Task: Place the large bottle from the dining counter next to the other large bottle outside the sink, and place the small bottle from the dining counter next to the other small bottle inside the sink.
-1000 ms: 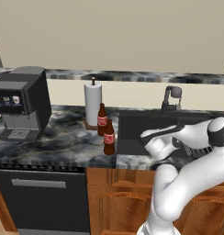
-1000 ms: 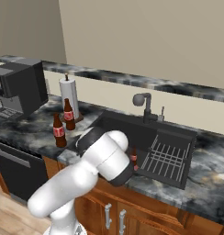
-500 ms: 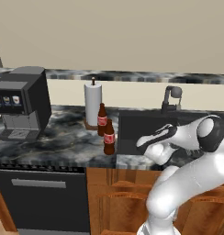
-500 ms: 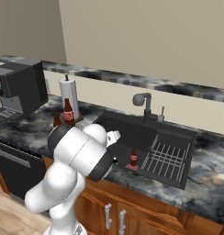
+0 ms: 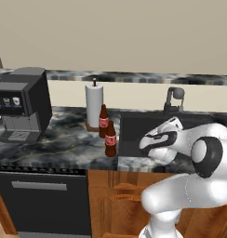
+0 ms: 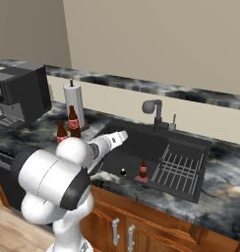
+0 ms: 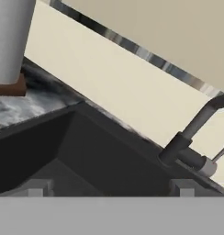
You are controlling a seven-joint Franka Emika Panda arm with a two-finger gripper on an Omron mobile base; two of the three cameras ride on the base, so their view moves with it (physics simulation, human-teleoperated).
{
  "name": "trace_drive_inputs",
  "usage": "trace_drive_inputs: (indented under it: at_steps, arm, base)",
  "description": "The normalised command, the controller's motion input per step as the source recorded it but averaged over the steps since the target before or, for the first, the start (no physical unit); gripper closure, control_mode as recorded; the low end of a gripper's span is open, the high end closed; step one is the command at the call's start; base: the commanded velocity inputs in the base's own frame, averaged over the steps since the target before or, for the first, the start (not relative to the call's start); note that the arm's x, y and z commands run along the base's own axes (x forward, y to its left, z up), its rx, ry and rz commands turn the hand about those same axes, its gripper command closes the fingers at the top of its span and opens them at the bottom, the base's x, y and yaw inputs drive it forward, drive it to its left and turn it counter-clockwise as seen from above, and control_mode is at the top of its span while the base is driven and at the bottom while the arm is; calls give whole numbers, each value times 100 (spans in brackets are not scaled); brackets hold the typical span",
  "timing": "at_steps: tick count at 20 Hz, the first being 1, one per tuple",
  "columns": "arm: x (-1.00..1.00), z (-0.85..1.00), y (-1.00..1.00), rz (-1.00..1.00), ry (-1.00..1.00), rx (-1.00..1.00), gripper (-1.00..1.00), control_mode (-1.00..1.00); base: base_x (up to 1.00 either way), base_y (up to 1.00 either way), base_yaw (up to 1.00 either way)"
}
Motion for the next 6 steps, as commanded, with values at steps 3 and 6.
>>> trace_drive_inputs:
  at_steps: [3,6]
  arm:
    - [-39,60,0,0,0,5,-100,-100]
    - [-43,41,0,0,0,7,-100,-100]
  base:
    - [0,0,0]
    - [0,0,0]
